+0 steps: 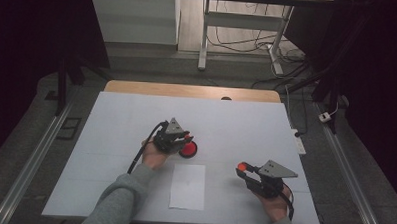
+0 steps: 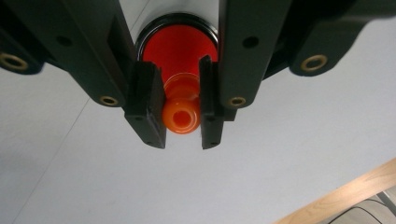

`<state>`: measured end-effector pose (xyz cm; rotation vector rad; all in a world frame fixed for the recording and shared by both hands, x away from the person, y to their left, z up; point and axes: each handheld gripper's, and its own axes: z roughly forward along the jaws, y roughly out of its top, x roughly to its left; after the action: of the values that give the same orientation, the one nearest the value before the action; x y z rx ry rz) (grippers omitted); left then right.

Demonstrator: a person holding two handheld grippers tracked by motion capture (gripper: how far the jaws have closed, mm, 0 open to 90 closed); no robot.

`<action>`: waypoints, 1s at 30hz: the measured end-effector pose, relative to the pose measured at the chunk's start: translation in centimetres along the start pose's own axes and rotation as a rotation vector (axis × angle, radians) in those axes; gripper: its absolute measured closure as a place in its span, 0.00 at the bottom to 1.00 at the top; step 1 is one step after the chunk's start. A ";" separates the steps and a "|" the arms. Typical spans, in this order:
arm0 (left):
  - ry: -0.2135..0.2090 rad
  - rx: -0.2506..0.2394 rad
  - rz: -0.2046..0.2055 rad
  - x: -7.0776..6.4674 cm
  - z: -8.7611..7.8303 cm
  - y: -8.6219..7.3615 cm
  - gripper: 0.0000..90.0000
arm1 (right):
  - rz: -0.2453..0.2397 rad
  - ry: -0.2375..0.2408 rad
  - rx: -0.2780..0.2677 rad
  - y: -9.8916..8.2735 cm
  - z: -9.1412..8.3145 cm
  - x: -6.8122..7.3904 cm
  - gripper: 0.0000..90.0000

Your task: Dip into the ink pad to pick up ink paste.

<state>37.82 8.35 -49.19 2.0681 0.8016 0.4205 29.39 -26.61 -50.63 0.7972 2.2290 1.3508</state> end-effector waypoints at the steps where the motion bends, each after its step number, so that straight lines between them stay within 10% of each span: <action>1: -0.002 -0.005 -0.007 0.2 -0.2 0.1 0.81 | 0.003 -0.003 -0.005 0.0 0.0 0.0 0.72; 30: -0.041 0.060 -0.021 0.5 1.5 -0.5 0.81 | -0.004 -0.001 -0.006 0.1 -0.1 0.1 0.72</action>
<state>38.85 8.01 -50.45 2.1151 0.8197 0.3446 29.27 -26.63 -50.50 0.7905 2.2242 1.3541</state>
